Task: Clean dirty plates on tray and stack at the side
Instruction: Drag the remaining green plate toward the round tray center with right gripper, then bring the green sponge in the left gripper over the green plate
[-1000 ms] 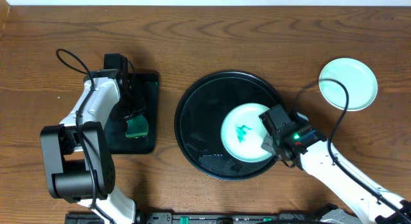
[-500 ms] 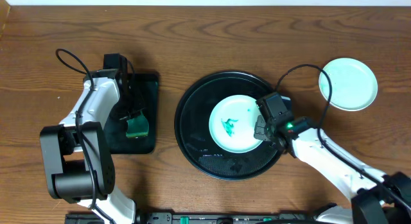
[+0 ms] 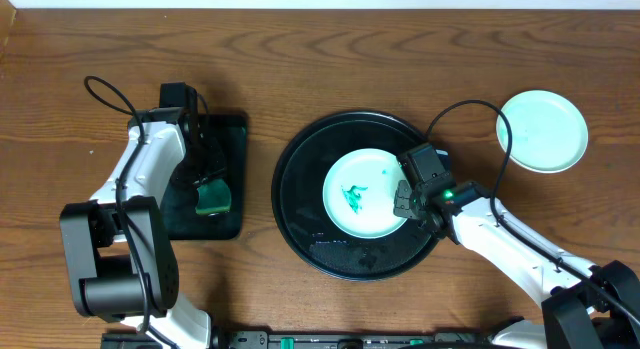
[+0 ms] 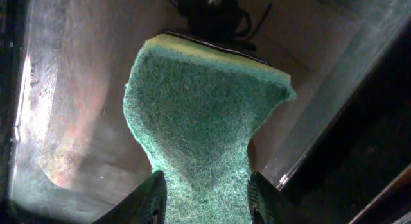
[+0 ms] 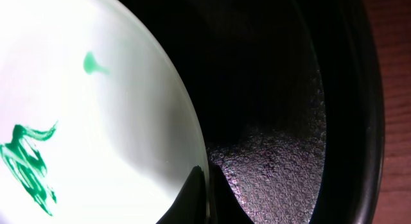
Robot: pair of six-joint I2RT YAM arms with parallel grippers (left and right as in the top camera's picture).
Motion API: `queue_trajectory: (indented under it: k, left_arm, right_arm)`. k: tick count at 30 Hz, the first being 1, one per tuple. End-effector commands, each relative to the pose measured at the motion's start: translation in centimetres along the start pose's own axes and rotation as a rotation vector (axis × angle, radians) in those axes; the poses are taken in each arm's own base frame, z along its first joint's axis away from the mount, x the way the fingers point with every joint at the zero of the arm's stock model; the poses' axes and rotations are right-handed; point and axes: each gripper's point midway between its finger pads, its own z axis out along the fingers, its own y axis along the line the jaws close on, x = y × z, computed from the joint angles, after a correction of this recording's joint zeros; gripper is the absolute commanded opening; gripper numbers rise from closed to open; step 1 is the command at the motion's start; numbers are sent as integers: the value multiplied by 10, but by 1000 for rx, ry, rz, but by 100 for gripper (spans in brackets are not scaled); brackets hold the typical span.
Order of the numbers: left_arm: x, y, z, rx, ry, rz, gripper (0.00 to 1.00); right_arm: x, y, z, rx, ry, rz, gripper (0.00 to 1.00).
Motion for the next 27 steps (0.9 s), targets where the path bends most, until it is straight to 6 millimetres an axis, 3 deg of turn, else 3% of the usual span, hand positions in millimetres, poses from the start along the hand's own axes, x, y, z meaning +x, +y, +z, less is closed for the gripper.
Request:
queue_trajectory:
  k: [1, 9, 12, 13, 19, 21, 27]
  left_arm:
    - [-5, 0, 6, -13, 0, 8, 41]
    - [-1, 2, 28, -30, 51, 7, 38]
    - [-2, 2, 31, -31, 54, 7, 19]
    - [-2, 1, 32, -31, 51, 7, 7]
    - [-4, 0, 29, -26, 40, 9, 7]
    - [-5, -2, 23, -21, 26, 15, 7]
    - [-9, -25, -29, 38, -115, 71, 7]
  right_arm:
    - [-3, 4, 0, -17, 5, -13, 1]
    - [-2, 3, 0, -15, 8, -18, 1]
    - [-1, 4, 0, -20, 12, -23, 1]
    - [-1, 5, 0, -24, 15, -24, 1]
    - [0, 5, 0, -27, 17, -25, 1]
    - [0, 5, 0, -28, 17, -24, 1]
    - [-1, 5, 0, -28, 15, -30, 1]
